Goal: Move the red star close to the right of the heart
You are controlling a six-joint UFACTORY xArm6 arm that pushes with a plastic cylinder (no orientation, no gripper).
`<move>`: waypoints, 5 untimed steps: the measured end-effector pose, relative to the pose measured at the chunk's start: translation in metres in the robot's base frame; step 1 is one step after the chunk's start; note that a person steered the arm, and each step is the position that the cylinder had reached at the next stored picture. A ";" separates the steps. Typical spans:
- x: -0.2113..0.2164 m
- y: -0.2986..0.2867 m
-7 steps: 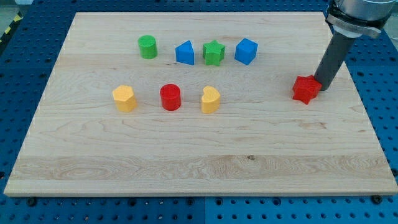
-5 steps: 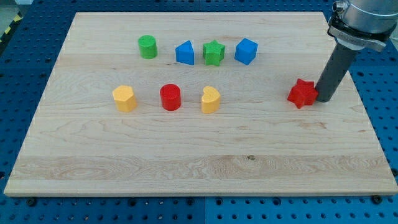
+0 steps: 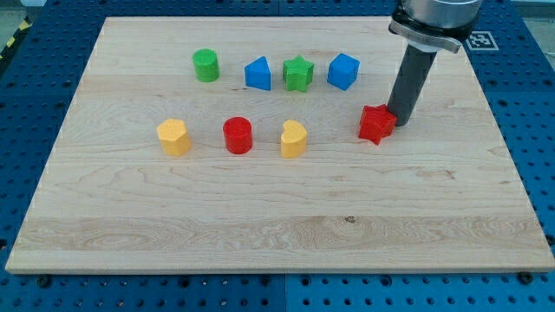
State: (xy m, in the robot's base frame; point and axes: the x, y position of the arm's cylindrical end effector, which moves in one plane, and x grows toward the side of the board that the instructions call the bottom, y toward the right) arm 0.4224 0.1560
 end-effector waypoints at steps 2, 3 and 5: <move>0.000 -0.001; 0.003 -0.010; 0.025 -0.033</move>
State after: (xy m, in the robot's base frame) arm 0.4471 0.1229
